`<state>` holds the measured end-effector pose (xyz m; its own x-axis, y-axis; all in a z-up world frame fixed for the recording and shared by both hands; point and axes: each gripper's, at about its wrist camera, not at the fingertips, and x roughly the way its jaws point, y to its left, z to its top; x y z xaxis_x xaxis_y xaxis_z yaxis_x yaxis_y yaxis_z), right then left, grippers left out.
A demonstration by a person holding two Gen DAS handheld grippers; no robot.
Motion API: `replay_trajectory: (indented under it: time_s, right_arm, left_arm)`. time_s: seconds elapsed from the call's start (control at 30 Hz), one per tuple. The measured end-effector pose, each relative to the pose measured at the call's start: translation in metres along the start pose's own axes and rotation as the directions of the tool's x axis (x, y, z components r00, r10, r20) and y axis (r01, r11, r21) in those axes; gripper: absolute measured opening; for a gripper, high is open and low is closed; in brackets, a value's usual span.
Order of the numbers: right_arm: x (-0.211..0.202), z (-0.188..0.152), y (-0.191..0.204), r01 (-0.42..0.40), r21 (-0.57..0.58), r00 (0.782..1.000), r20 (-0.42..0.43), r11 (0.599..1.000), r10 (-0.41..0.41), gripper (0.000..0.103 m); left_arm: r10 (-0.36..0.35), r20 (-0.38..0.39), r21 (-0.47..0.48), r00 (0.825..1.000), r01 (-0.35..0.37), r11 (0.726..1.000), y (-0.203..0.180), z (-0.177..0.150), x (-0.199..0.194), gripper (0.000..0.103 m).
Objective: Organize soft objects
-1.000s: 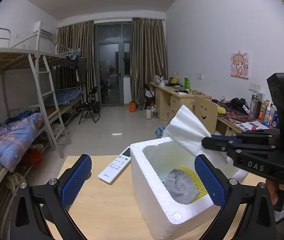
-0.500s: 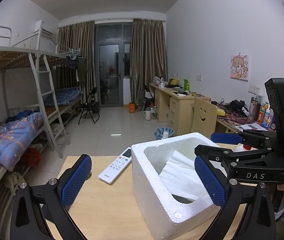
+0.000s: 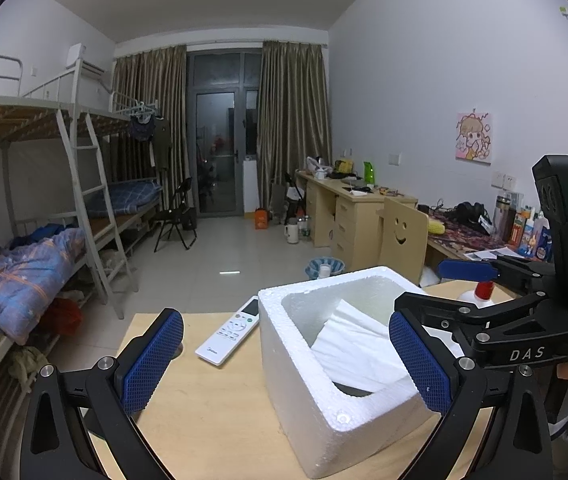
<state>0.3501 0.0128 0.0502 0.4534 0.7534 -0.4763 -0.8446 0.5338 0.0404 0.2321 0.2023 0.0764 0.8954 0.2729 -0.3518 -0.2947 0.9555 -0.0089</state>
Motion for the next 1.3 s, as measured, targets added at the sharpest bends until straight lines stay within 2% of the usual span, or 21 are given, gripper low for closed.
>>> replay_trajectory:
  time_s: [0.5,1.07,1.3]
  right_arm:
    - [-0.056,-0.003,0.011,0.041,-0.009,0.996,0.082,0.999,-0.04,0.103]
    - [-0.135,-0.027,0.02,0.08,0.016,0.98,0.181,0.997,-0.082,0.103]
    - [-0.157,-0.045,0.027,0.089,0.033,0.968,0.233,0.995,-0.094,0.103]
  left_arm:
    - [-0.013,0.048,0.018,0.999,0.012,1.0,-0.019,0.001,-0.052,0.103]
    - [-0.03,0.125,0.024,0.992,0.027,0.999,-0.057,-0.007,-0.141,0.103]
    - [-0.025,0.136,0.023,0.99,0.022,0.999,-0.068,-0.013,-0.162,0.103]
